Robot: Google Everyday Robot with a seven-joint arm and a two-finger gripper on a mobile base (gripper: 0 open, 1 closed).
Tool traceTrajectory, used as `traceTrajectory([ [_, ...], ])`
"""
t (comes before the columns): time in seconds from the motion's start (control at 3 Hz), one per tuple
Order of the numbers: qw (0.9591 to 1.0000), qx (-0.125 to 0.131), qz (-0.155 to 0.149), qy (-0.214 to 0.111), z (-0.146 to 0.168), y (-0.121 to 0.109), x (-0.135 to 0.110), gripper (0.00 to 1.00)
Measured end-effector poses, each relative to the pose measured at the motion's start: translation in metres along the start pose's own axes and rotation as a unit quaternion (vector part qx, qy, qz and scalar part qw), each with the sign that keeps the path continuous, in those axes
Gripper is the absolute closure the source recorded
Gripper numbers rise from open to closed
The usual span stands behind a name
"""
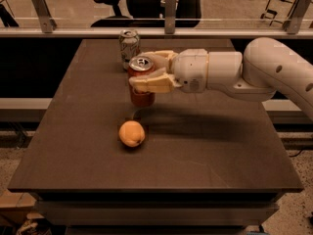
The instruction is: Move coke can near orange
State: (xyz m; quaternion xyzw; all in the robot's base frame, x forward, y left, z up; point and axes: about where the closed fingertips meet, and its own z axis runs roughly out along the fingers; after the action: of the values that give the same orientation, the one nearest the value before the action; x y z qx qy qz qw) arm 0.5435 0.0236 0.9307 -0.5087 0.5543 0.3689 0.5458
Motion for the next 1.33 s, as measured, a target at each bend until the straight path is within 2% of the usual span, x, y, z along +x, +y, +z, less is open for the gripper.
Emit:
traceTrajectory([
  [0.67,0.9998,-0.006,0.019,0.003,0.006,0.007,0.013,1.0],
  [1.33,0.999,-0.022,0.04,-0.001,0.017,0.026,0.023,1.0],
])
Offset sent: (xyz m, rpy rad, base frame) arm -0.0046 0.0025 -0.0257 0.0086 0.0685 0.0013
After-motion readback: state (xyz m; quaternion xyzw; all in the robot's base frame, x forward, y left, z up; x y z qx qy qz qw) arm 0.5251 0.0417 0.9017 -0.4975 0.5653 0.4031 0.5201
